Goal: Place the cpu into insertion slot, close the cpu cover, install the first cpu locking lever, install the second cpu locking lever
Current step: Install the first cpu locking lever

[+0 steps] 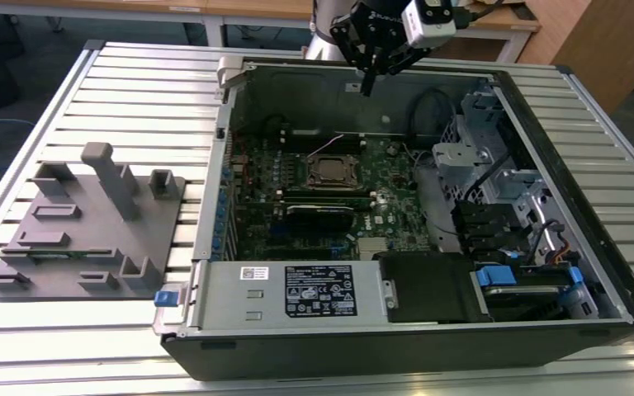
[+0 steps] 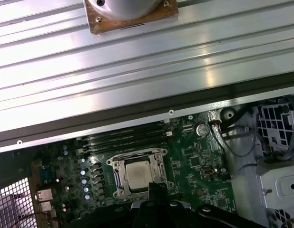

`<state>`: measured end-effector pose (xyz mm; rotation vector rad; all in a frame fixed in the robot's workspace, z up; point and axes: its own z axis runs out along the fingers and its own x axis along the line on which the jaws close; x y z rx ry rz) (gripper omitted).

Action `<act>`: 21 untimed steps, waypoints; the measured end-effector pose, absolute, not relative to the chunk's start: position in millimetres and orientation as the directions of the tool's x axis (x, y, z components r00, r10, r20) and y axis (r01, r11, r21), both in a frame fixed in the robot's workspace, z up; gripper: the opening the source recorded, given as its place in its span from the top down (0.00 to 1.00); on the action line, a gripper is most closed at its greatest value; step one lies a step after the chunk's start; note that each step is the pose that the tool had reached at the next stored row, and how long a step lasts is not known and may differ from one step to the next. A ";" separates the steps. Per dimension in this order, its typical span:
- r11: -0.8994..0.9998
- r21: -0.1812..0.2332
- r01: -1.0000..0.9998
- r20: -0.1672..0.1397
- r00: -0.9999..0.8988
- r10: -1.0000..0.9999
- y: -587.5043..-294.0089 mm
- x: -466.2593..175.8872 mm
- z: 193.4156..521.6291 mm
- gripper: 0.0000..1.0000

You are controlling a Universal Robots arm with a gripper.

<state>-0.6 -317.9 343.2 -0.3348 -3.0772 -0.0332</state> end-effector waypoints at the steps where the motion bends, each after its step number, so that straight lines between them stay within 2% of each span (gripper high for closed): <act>1: 0.978 0.017 0.209 0.048 -0.977 0.208 -317.9 -0.6 343.2 0.90; 17: 0.978 0.021 0.206 0.047 -0.978 0.205 -317.9 -0.6 343.1 0.90; 21: 0.978 0.033 0.206 0.049 -0.978 0.205 -317.9 -0.6 343.0 0.90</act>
